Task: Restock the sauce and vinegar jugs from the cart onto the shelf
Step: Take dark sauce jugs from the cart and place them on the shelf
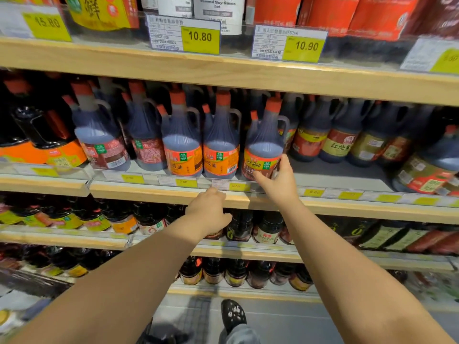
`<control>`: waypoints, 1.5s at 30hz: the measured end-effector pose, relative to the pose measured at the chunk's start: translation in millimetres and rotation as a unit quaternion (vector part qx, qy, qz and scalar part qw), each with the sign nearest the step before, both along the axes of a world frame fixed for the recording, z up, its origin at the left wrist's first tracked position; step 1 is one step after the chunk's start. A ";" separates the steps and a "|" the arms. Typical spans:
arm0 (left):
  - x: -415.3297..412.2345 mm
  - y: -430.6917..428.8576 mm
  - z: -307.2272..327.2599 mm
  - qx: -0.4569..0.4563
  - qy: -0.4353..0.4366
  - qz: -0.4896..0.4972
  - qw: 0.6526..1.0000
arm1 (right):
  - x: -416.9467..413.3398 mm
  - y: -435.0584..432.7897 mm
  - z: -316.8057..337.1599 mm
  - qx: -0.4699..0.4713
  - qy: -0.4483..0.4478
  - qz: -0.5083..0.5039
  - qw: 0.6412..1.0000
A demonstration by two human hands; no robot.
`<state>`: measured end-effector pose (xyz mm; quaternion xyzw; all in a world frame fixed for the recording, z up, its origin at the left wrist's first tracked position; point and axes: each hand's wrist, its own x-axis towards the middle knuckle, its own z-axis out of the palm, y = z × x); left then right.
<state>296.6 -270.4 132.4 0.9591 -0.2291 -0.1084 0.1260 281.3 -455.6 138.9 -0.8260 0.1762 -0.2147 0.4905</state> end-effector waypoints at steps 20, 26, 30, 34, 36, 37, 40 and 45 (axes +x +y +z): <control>-235.7 312.9 -38.2 -0.254 0.167 0.481 0.822 | -134.9 328.2 -46.8 -0.023 0.192 0.380 0.904; -272.1 342.7 -74.2 -0.282 0.197 0.585 0.734 | -137.1 383.3 -90.7 -0.055 0.230 0.484 0.842; -284.1 348.8 -99.7 -0.293 0.193 0.648 0.676 | -128.1 408.6 -121.6 -0.074 0.265 0.530 0.802; -287.0 349.8 -127.0 -0.349 0.150 0.756 0.533 | -120.3 435.0 -153.9 -0.103 0.358 0.586 0.719; -285.4 345.4 -137.0 -0.367 0.146 0.809 0.436 | -119.4 445.9 -169.0 -0.109 0.381 0.607 0.689; -284.3 343.2 -142.9 -0.381 0.146 0.823 0.396 | -118.7 451.4 -176.6 -0.117 0.380 0.616 0.680; -278.9 345.3 -162.1 -0.405 0.154 0.834 0.343 | -117.3 472.8 -195.4 -0.139 0.411 0.645 0.629; -272.2 355.1 -185.4 -0.377 0.195 0.834 0.352 | -124.6 500.9 -215.7 -0.137 0.441 0.669 0.583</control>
